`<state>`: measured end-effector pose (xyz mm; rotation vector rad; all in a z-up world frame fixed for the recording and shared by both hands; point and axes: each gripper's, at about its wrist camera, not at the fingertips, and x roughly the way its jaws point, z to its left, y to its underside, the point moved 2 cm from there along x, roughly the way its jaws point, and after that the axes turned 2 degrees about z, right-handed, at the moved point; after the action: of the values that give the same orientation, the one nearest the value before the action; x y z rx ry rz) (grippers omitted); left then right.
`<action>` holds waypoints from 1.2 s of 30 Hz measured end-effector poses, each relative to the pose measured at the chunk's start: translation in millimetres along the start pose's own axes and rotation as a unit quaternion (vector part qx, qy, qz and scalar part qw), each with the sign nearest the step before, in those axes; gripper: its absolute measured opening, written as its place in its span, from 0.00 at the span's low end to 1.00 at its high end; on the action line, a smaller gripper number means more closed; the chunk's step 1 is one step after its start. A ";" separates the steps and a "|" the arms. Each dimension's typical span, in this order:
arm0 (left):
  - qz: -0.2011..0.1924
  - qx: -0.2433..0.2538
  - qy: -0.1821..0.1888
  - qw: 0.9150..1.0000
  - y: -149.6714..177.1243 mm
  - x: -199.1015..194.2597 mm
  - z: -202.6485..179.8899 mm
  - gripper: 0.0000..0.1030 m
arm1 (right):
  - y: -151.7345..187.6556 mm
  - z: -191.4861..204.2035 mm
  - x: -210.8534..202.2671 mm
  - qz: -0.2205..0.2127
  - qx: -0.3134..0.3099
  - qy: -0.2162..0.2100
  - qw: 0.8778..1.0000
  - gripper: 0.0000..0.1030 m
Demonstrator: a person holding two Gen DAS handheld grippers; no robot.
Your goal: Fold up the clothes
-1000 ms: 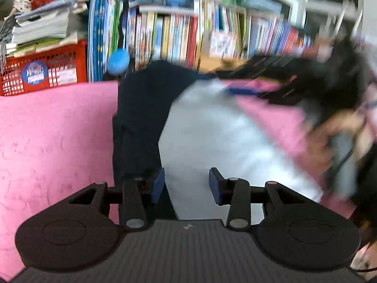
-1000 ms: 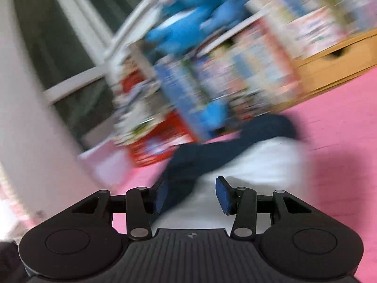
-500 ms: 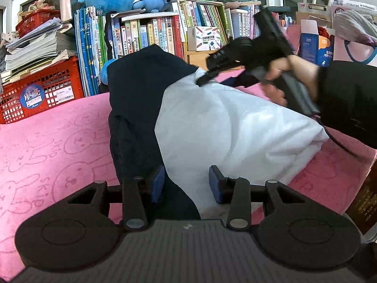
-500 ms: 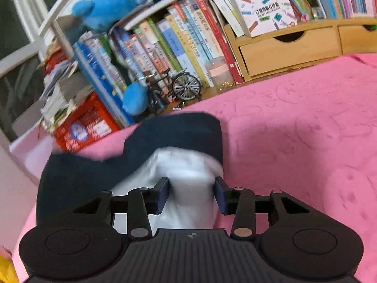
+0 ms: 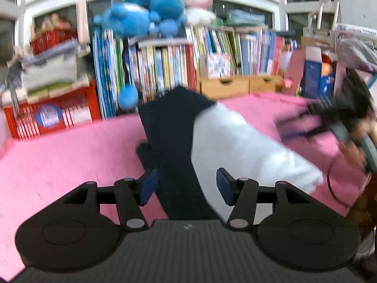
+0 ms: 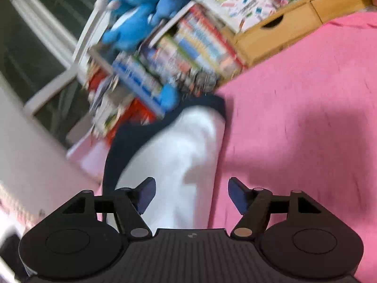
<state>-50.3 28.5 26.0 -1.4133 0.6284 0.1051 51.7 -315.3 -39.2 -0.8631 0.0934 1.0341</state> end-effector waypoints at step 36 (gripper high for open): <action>0.025 0.053 0.050 0.997 39.4 69.8 -86.1 0.57 | -98.0 12.0 114.7 -0.046 -0.068 0.168 0.982 0.42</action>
<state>-38.6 -65.7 -43.6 -1.3062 0.7419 0.0401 186.2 -247.4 -25.6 -1.1522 0.2683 0.8070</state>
